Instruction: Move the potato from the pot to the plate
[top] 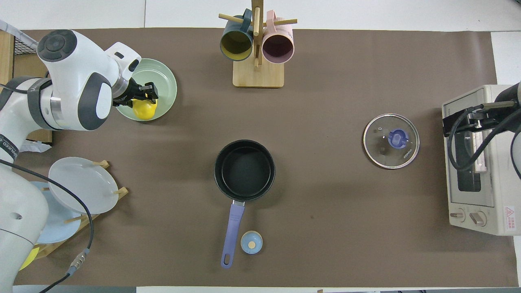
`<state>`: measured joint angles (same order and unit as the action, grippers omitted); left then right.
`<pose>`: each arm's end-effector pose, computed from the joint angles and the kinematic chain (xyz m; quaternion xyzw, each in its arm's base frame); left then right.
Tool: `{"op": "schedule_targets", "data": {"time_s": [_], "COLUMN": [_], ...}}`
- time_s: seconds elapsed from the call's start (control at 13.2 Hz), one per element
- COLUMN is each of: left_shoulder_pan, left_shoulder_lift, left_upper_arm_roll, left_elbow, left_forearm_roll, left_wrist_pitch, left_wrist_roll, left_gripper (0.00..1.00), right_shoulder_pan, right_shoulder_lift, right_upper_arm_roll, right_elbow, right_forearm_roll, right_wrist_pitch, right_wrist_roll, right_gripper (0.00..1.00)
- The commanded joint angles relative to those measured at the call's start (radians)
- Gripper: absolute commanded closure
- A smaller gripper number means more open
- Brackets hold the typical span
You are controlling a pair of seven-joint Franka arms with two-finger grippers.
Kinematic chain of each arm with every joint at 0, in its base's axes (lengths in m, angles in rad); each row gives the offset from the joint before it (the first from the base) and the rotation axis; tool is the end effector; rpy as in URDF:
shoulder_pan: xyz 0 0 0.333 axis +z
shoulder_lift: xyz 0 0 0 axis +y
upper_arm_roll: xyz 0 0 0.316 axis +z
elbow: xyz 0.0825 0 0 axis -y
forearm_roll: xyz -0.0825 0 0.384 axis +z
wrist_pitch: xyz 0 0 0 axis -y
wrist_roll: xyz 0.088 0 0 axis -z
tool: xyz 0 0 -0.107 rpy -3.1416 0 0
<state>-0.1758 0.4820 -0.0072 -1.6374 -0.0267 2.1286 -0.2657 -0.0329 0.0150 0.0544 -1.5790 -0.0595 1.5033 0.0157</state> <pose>0.6678 -0.1242 0.3387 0.9987 0.0488 0.0016 0.0137 0.5510 0.0049 0.6070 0.9985 0.0023 -0.0448 0.0302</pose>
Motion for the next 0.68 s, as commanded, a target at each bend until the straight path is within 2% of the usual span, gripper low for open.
{"op": "schedule_targets", "data": {"time_s": [0.0,0.3,0.6], "left_shoulder_pan": [-0.002,0.004,0.015], "left_shoulder_lift": [-0.008,-0.007,0.049], "left_upper_arm_roll": [0.000,0.000,0.000], "left_elbow": [-0.033,-0.009,0.095], "left_forearm_roll": [0.019,0.021,0.024], "left_wrist_pitch": [0.033,0.019,-0.036], "left_wrist_roll": [0.017,0.042,0.043], "left_gripper": [1.00,1.00,1.00], "right_shoulder_pan": [-0.015,-0.015,-0.015], "right_shoulder_lift": [-0.007,-0.010,-0.012], "right_upper_arm_roll": [0.010,0.012,0.011], "right_elbow": [0.002,0.004,0.004], "right_forearm_roll": [0.017,0.049,0.050], "right_wrist_pitch": [-0.006,-0.014,-0.008], "right_wrist_roll": [0.020,0.023,0.021], "right_gripper": [0.00,0.00,0.00]}}
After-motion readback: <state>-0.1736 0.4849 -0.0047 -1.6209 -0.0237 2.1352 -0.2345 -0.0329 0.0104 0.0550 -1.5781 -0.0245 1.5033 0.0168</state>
